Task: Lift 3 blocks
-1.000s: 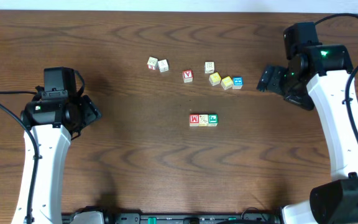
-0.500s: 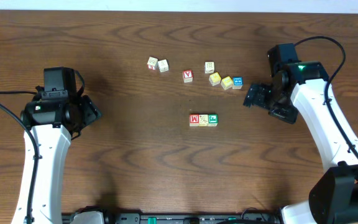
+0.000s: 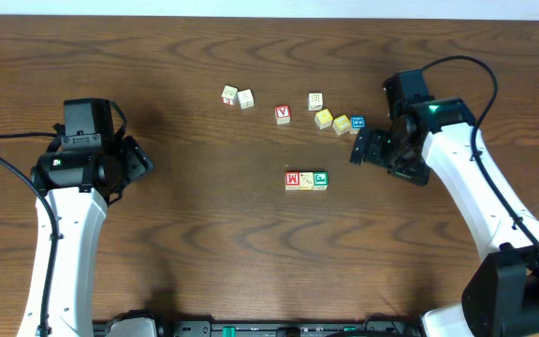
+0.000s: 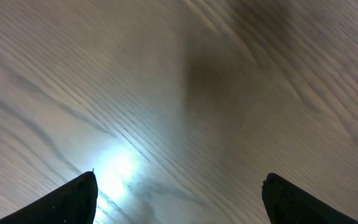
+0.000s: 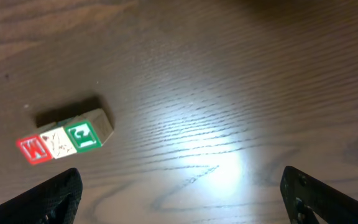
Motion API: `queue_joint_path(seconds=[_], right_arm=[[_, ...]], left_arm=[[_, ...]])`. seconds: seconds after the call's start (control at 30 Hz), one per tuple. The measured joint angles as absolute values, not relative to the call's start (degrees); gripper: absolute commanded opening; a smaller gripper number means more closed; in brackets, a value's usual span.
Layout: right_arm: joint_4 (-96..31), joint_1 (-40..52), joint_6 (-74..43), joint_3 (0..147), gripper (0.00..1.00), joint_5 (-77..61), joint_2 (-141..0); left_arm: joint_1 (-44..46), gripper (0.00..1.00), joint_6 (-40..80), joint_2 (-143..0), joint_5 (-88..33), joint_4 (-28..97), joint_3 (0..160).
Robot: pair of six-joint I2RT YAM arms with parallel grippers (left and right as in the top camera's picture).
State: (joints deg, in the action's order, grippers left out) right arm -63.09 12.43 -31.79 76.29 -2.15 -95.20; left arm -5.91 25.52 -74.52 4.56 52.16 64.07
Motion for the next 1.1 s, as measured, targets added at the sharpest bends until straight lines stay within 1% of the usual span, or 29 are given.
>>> queue_joint_path(seconds=[0.33,0.4,0.5,0.53,0.57,0.7,0.8,0.83,0.87,0.9,0.93,1.0,1.03,1.07,1.1], right_arm=[[-59.9,12.7,-31.8,75.9,0.99,-2.2,-95.2],[-59.0,12.7,-31.7,75.1,0.95,-2.2,-95.2],[-56.7,12.8,-31.8,72.9,0.83,-2.2,-95.2],[-56.2,12.8,-31.4,72.3,0.83,-2.2,-95.2],[-55.3,12.8,-31.4,71.4,0.82,-2.2,-95.2],[-52.8,12.8,-31.2,68.7,0.73,-2.3,-95.2],[-52.2,12.8,-31.0,67.9,0.58,-2.4,-95.2],[-52.1,12.8,-31.0,67.8,0.52,-2.5,-95.2],[-51.9,12.8,-31.0,67.8,0.42,-2.6,-95.2],[-51.8,12.8,-31.2,67.8,0.34,-2.6,-95.2],[-51.7,12.8,-32.1,67.8,0.29,-2.6,-95.2],[-51.5,12.8,-32.3,67.8,0.28,-2.6,-95.2],[-51.4,12.8,-32.6,67.8,0.28,-2.6,-95.2],[-51.3,12.8,-32.7,67.8,0.28,-2.6,-95.2],[-51.2,12.8,-32.8,67.8,0.27,-2.6,-95.2]], left_arm=[[-5.9,0.85,25.5,-74.5,-7.5,53.8,64.1],[-5.9,0.85,25.5,-74.5,-9.2,53.8,64.1],[-5.9,0.85,25.5,-74.7,-11.0,53.8,63.9],[-5.9,0.85,25.5,-74.8,-11.3,53.8,63.8],[-5.9,0.83,25.5,-75.1,-11.8,53.8,63.5],[-5.8,0.67,25.1,-76.7,-14.0,53.7,62.7],[-5.2,0.5,23.2,-78.2,-16.8,53.1,62.5],[-4.8,0.47,22.2,-78.7,-18.0,52.7,62.4],[-4.2,0.43,21.1,-79.4,-19.5,52.3,62.4],[-3.6,0.39,20.1,-80.0,-20.8,52.0,62.4],[-2.9,0.34,19.2,-80.6,-22.2,51.8,62.4],[-1.3,0.23,17.6,-82.0,-24.6,50.9,62.3],[-0.4,0.19,17.3,-82.8,-25.5,50.5,62.3],[0.7,0.12,16.4,-83.9,-26.2,50.0,62.3],[1.7,0.1,16.2,-84.8,-26.9,49.8,62.3]])
